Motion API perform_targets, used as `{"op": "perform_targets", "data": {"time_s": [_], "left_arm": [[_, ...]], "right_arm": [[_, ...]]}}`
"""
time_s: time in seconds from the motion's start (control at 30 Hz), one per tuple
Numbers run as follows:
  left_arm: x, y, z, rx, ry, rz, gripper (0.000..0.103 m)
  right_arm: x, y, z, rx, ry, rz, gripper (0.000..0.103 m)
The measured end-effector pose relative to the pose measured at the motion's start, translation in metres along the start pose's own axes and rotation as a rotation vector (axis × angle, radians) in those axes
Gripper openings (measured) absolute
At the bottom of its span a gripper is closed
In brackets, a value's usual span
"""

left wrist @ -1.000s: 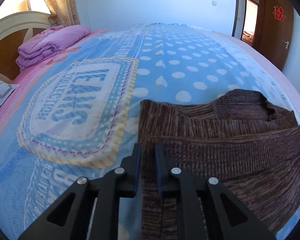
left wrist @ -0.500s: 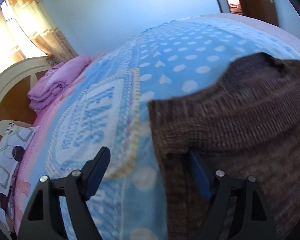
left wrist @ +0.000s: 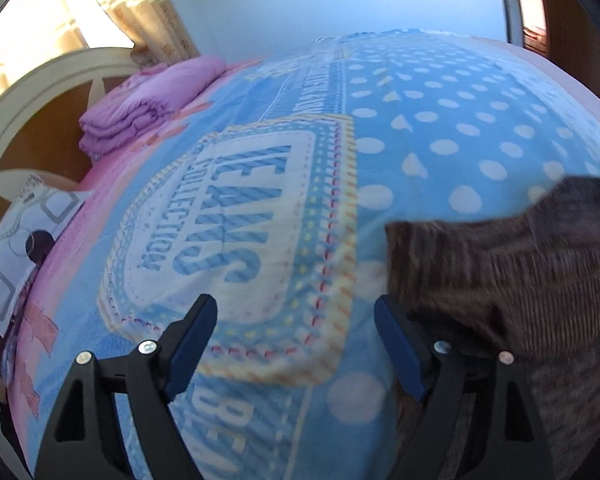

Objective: Fold small clothes
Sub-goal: 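Open both grippers and release the folded sweater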

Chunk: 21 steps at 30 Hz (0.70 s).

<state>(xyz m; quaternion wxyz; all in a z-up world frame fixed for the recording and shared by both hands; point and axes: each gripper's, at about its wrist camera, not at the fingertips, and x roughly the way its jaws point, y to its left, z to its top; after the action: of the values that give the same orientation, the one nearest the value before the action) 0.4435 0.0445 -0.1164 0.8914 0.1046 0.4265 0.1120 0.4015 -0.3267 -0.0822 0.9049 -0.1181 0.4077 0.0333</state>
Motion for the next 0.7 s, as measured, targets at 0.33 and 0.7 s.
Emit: {"op": "perform_targets", "data": {"time_s": [0.33,0.7], "left_arm": [[-0.022,-0.060,-0.005,0.229,-0.145,0.136,0.100],[0.001,0.013,0.014,-0.051,0.013,0.103,0.100]], "right_arm": [[0.039,0.054,0.007,-0.390,0.002,-0.356,0.072],[0.004,-0.016,0.022,-0.085,-0.055,-0.298,0.072]]}}
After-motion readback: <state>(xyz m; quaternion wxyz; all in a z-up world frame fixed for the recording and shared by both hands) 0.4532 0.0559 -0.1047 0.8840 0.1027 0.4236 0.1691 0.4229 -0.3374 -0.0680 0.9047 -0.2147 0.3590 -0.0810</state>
